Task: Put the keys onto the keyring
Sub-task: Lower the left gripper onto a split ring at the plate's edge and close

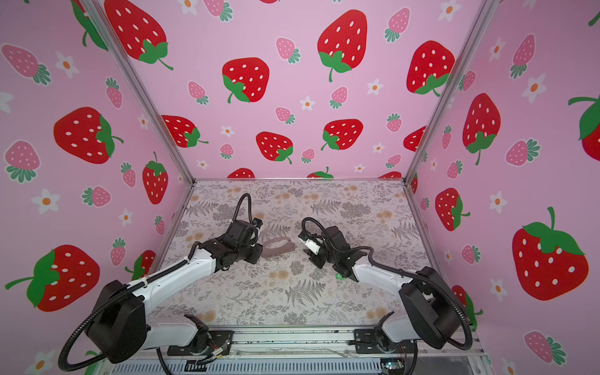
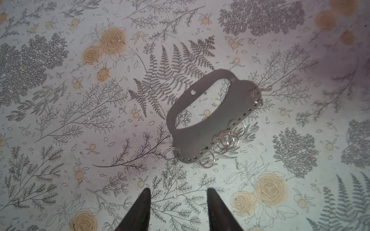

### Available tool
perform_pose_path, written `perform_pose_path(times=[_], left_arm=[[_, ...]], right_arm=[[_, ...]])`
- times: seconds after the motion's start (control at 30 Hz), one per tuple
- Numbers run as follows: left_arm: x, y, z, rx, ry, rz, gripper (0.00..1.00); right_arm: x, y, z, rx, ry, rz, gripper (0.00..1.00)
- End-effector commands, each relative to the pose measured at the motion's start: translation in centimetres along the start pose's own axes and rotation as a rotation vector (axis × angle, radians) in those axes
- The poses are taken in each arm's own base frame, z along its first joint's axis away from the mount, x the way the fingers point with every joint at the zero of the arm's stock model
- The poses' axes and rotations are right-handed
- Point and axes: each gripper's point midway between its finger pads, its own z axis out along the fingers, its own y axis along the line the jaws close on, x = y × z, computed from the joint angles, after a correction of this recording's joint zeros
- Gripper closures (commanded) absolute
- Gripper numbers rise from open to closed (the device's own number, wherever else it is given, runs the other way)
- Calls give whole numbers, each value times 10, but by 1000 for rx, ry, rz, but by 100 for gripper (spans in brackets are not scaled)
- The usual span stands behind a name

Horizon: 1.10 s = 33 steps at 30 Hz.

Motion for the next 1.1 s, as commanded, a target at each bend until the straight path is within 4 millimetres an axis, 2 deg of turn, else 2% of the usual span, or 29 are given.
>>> perform_pose_path(times=[0.0,0.13,0.3,0.5,0.6,0.83,1.07], left_arm=[[6,7,4,-51,30,-85,54],[7,9,12,-34,76,-74,58],[10,12,20,77,147,-116,64],[18,-6,26,157,192,-93,67],[24,-13,33,154,204,-77,67],[20,-28,40,93,175,27,65],[21,-35,49,34,167,95,66]], right_arm=[[3,1,4,-9,22,7,70],[6,9,10,-55,34,-1,73],[10,15,16,-108,69,2,76],[14,14,21,-105,87,14,76],[15,14,22,-103,91,17,76],[15,10,23,-84,99,11,76],[18,8,19,-65,108,11,76]])
